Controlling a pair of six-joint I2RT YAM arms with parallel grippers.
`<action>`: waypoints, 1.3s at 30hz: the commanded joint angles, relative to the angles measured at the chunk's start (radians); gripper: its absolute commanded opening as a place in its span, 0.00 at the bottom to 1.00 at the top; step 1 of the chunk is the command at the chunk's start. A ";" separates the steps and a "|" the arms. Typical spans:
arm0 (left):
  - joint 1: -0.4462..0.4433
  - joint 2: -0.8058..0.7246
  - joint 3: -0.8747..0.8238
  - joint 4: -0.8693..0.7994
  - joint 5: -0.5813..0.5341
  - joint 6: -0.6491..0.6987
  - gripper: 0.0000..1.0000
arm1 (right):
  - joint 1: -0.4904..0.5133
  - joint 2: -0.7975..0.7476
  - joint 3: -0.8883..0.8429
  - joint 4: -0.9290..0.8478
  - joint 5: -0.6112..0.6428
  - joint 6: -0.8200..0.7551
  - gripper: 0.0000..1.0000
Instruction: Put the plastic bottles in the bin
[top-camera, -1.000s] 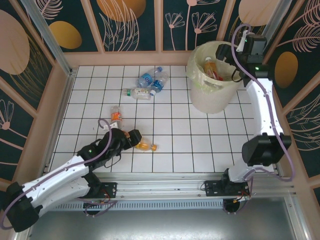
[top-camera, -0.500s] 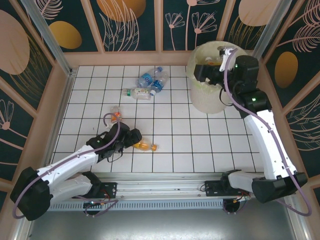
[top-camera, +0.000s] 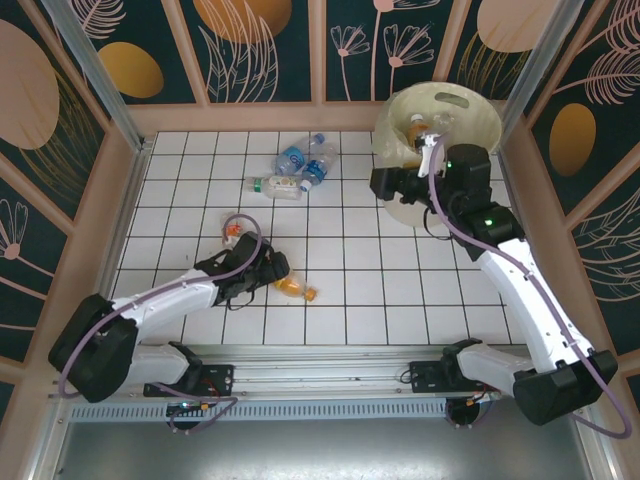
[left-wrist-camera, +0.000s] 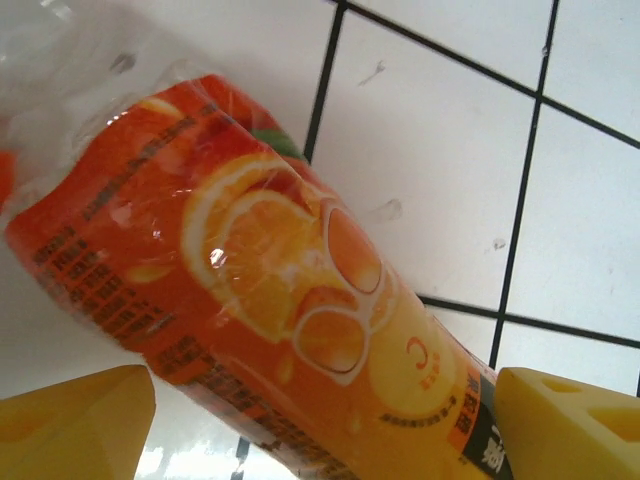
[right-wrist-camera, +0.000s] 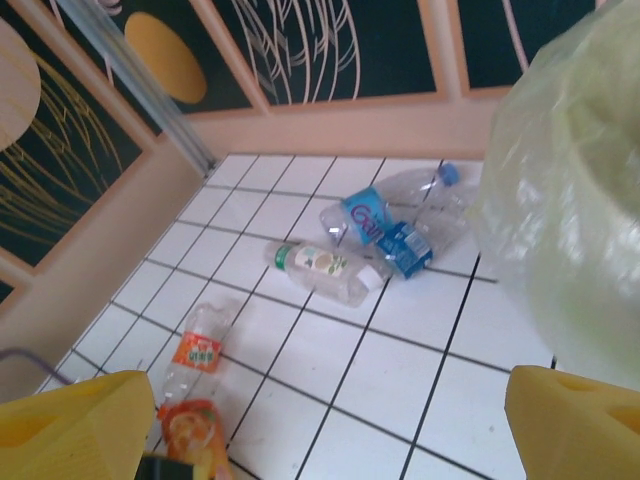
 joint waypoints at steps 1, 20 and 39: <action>0.009 0.060 0.046 0.071 0.014 0.054 0.86 | 0.021 -0.015 -0.042 0.058 -0.019 0.023 0.91; 0.012 0.336 0.236 0.262 0.099 0.145 0.76 | 0.039 -0.098 -0.214 0.055 0.018 0.073 0.91; 0.013 0.614 0.506 0.128 0.168 0.273 0.77 | 0.069 -0.249 -0.365 -0.005 0.074 0.141 0.90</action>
